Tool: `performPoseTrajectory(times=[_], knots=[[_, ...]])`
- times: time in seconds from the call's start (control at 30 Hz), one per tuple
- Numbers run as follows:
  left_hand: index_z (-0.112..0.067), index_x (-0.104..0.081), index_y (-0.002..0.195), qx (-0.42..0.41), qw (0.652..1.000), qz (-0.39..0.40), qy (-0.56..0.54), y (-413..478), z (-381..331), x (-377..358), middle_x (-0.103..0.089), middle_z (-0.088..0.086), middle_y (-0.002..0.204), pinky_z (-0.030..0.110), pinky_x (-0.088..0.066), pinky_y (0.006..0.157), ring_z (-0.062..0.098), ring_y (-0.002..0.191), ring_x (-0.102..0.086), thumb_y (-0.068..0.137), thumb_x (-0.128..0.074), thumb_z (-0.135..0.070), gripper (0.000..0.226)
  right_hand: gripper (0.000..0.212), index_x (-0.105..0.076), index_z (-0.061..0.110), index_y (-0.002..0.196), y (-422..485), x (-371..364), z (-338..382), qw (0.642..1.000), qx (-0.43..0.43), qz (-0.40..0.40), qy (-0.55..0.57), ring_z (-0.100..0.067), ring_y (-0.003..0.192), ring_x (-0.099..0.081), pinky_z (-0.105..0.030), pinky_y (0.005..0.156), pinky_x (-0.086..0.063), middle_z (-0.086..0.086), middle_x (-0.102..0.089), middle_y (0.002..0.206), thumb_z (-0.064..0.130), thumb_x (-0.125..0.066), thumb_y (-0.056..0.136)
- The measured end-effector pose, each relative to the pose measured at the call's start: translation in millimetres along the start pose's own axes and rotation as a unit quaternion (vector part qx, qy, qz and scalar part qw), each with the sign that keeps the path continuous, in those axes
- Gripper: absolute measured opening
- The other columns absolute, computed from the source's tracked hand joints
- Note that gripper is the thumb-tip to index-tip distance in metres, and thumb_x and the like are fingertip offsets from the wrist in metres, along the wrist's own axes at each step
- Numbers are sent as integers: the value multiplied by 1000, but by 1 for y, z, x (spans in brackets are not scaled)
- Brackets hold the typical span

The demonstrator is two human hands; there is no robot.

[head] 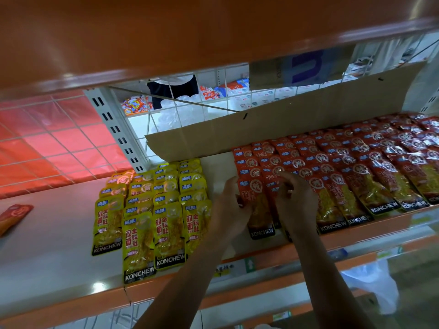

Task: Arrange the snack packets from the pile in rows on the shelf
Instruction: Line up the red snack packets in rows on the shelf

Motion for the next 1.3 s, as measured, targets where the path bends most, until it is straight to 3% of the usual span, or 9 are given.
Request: performPoseTrajectory(times=[0.07,0.13,0.3,0.7,0.87,0.97,1.17,1.3], knots=[[-27,-39,137,-6,999,1,39,-2,0,-2,-59,-21,90,11,-46,62,-5,79,-58,83,-70,-16,63,32,-63,9,122,0,1,-4,1000,0,-8,-12,-24,104,-60,-29,83,-46,-9,-67,112,2,-52,93],[-24,-42,135,-11,997,-8,76,-4,-1,-3,-64,-12,102,9,-41,63,1,83,-57,81,-70,-16,62,31,-63,9,121,0,1,-6,1000,-2,-13,-21,-23,102,-60,-29,81,-46,-9,-66,110,3,-53,92],[-19,-50,124,0,986,-11,167,-5,3,-8,-62,0,111,25,-45,77,18,101,-60,80,-69,-22,48,31,-64,11,120,1,0,-6,999,-1,-18,-29,-23,103,-60,-30,81,-47,-8,-67,109,3,-52,93],[-11,-52,116,-3,971,11,241,-2,1,-11,-47,4,103,28,-45,70,27,96,-59,87,-63,-19,33,28,-64,9,117,-2,-17,13,999,21,11,-32,-24,103,-60,-31,81,-49,-9,-66,110,5,-52,93],[-14,-57,128,-65,972,-90,209,-3,-16,30,-57,7,116,34,-51,84,24,99,-62,91,-60,-23,38,26,-64,6,115,-11,-40,43,996,77,45,-29,-23,100,-60,-29,81,-46,-9,-66,109,5,-53,92],[-14,-58,128,-89,960,-137,229,-4,-16,61,-59,8,117,34,-47,86,25,105,-59,90,-60,-18,38,28,-63,8,118,-21,-63,63,991,101,86,-28,-26,106,-58,-36,88,-47,-11,-65,113,7,-53,92],[-17,-54,130,-59,927,-190,319,-9,10,125,-57,8,119,37,-40,90,30,112,-49,91,-55,-23,39,34,-64,12,119,-45,-110,111,981,145,127,-37,-27,113,-56,-29,94,-37,-8,-66,118,9,-60,85],[-17,-51,132,-24,910,-206,358,-22,41,173,-56,6,124,38,-40,96,30,118,-47,91,-54,-30,43,34,-62,13,121,-70,-153,148,971,162,166,-47,-30,114,-53,-35,94,-40,-9,-64,118,15,-59,88]])
Point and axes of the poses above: each hand's wrist, its own y-axis towards the middle knuckle, its own x-axis out of the back of the hand, z = x × y, the point moved 8 cm from there along y, towards the middle knuckle
